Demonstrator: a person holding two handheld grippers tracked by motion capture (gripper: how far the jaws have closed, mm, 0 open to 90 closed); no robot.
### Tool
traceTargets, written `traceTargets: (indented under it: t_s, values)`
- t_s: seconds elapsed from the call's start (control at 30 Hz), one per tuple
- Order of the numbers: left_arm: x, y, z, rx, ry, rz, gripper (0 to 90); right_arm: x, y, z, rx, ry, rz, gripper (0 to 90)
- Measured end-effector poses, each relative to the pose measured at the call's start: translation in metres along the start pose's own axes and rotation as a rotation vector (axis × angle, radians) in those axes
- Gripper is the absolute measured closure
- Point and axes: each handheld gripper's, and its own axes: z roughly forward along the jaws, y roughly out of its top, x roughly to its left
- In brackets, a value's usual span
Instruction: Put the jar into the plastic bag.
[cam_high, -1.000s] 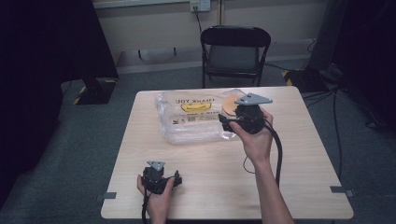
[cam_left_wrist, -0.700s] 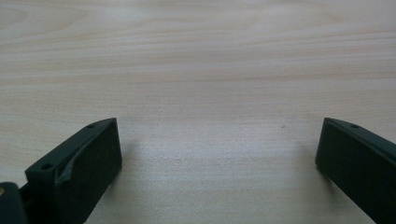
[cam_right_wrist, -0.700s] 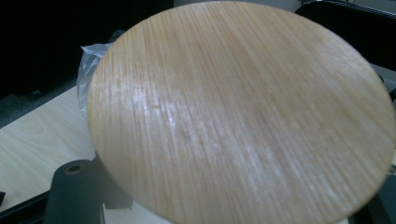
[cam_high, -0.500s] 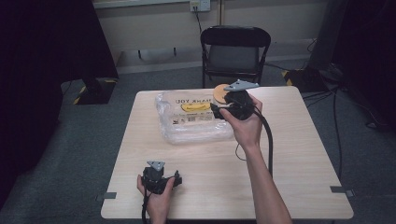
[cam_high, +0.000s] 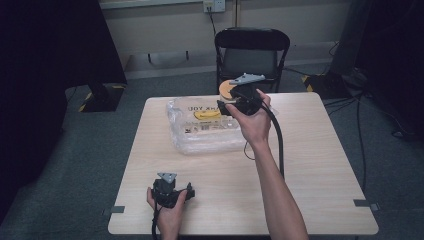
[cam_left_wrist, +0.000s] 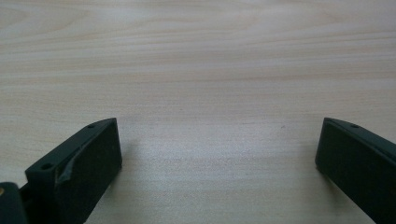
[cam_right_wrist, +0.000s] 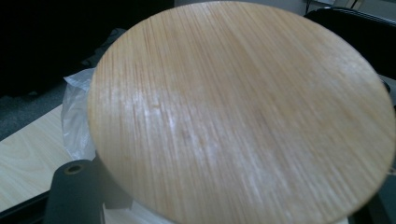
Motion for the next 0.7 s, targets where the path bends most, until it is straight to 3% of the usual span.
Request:
traceTargets:
  t_s: [0.27,0.7]
  values:
    - [0.0,0.0,0.0,0.001,0.0,0.002,0.0,0.003,0.003,0.024,0.016,0.006,-0.001,26.3]
    - [0.0,0.0,0.0,0.002,0.0,0.001,0.0,-0.001,-0.007,0.075,0.068,-0.002,0.013,26.3]
